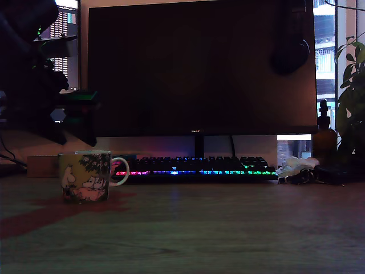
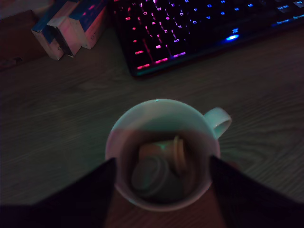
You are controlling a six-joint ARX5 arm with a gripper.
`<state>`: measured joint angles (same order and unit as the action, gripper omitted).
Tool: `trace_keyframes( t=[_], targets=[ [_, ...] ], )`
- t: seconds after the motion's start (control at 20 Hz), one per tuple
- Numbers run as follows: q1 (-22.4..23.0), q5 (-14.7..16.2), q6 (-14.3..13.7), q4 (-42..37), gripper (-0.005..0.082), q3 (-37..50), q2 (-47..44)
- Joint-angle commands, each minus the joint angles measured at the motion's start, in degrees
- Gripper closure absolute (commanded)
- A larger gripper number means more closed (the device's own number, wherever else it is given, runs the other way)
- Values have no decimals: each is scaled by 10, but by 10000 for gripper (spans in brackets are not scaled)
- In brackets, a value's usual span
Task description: Pick up the coffee capsules on the table and drop them inside the coffee cup
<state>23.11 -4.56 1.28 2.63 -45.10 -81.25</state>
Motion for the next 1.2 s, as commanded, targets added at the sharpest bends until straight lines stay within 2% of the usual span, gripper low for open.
trace_keyframes(
  t=[0.0, 0.1, 0.15, 0.35, 0.6, 0.8, 1.0, 1.15],
  targets=[
    [-1, 1, -3, 0, 507, 0, -3],
    [-1, 1, -3, 0, 737, 0, 5],
    [-1, 1, -3, -1, 794, 0, 10],
    [-1, 16, -2, 10, 789, 0, 57],
    [-3, 63, -2, 68, 789, 8, 127],
    [-19, 104, -2, 28, 789, 68, 188],
    [-53, 134, 3, -4, 789, 120, 247],
    [-86, 134, 21, -8, 789, 150, 285]
  ],
)
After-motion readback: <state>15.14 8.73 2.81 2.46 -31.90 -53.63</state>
